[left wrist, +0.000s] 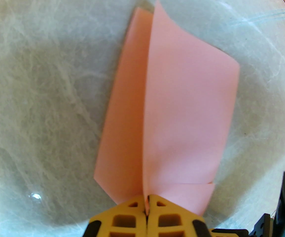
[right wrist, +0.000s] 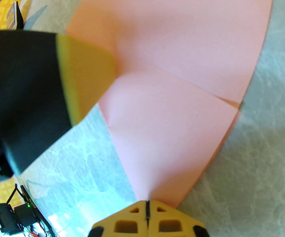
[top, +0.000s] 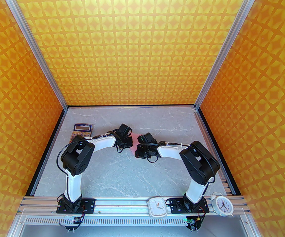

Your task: Fold a paper plane with a square sheet of paper (fold left side to right side)

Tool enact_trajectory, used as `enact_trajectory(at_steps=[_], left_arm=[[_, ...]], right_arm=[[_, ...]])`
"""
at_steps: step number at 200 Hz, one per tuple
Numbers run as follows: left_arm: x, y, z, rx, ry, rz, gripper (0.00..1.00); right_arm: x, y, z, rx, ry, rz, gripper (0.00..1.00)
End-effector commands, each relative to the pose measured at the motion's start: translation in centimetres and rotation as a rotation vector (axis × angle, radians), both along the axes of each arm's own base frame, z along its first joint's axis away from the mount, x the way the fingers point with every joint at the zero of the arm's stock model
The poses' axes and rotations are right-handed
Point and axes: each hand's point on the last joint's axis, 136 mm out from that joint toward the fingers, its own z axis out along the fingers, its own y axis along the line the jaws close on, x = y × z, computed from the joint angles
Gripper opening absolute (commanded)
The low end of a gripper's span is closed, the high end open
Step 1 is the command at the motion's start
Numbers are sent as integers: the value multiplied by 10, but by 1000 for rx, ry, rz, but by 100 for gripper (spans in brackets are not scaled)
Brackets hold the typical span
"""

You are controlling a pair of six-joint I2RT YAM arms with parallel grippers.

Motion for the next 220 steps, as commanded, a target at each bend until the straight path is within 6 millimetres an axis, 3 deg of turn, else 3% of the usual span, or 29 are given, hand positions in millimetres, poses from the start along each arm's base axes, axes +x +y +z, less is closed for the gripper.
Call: enact_trajectory(at_steps=[1, 44, 92, 147, 220], left_arm=[[4, 0, -1, 12, 5, 14, 0], [-1, 3, 0, 4, 15, 41, 0], [-8, 13, 2, 9, 24, 105, 0], [-11, 11, 2, 13, 25, 103, 0], [-10, 8, 3, 13, 20, 89, 0]], right_arm=[[-22, -19, -15, -90, 54, 13, 0], [3, -17, 19, 43, -46, -101, 0], [39, -26, 40, 214, -127, -300, 0], [59, -26, 31, 282, -102, -391, 0], [72, -12, 25, 359, -59, -375, 0]])
